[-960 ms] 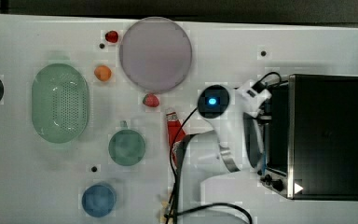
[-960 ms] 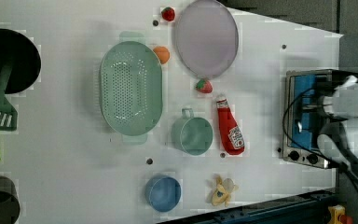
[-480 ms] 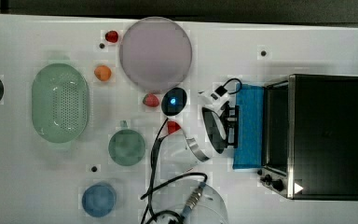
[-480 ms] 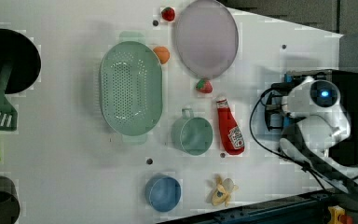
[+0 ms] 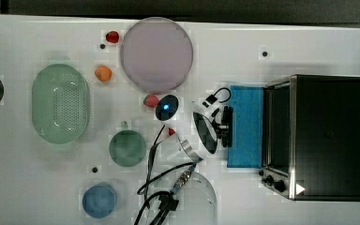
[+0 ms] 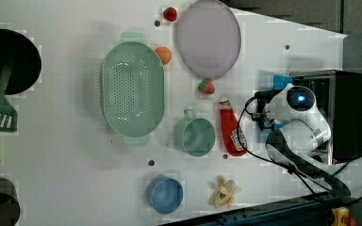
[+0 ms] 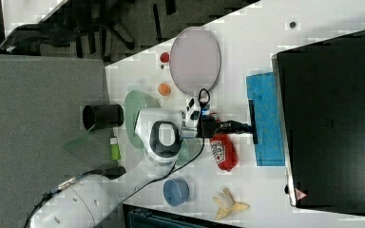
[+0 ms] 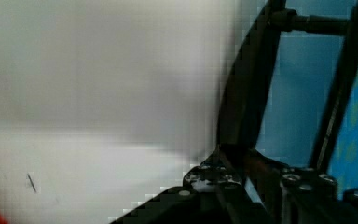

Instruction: Flap open oven.

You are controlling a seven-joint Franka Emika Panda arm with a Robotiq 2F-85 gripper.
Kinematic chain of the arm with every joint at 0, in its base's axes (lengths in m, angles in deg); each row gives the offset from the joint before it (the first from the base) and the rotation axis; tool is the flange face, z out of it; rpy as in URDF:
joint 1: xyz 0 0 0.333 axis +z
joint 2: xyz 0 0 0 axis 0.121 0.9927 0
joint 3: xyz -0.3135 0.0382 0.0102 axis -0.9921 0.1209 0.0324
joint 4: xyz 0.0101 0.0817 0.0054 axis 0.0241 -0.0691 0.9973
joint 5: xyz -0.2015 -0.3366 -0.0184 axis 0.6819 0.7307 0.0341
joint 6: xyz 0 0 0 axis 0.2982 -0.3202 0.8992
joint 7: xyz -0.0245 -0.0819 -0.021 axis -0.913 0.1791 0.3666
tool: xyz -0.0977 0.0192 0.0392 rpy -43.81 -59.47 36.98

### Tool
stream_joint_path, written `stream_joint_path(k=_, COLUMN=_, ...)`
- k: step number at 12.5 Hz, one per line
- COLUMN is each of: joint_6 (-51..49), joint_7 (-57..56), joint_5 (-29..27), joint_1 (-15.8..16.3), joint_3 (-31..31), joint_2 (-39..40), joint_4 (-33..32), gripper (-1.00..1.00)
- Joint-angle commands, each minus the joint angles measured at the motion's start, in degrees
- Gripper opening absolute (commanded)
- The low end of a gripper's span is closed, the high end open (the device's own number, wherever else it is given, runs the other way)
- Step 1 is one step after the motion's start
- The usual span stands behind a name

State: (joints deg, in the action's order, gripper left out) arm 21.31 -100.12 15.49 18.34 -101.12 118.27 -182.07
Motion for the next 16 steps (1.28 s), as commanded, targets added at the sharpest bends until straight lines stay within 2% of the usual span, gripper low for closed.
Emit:
stream_joint_path(k=1, joint_6=0.4, joint_7=6.5, joint_5=0.2, joint_1=0.5, joint_3=-0.6, joint_2=0.4, joint_4=2.6, gripper=-0.65)
stream_joint_path(k=4, joint_6=1.2, joint_7=6.6, joint_5=-0.5, joint_1=1.0, joint_3=-0.1, joint_2=0.2, joint_4=3.5, gripper=-0.65)
stream_joint_path(k=6, joint_6=2.2, joint_7=6.6, joint_5=-4.3, joint_1=1.0, joint_3=0.6, joint_2=-1.7, joint_4=4.3, gripper=-0.65)
stream_joint_path(k=9, joint_6=2.0, joint_7=6.6, joint_5=-13.2, joint_1=1.0, joint_3=1.3, joint_2=-7.5, joint_4=4.5, gripper=-0.65)
stream_joint_path(k=12, joint_6=-1.8, joint_7=6.6, joint_5=-25.1, joint_1=1.0, joint_3=1.3, joint_2=-15.2, joint_4=5.6, gripper=-0.65)
stream_joint_path(k=16, joint_6=-20.5, joint_7=9.4, joint_5=-39.7, joint_1=1.0, joint_3=0.9, joint_2=-24.9, joint_4=13.2, gripper=-0.65)
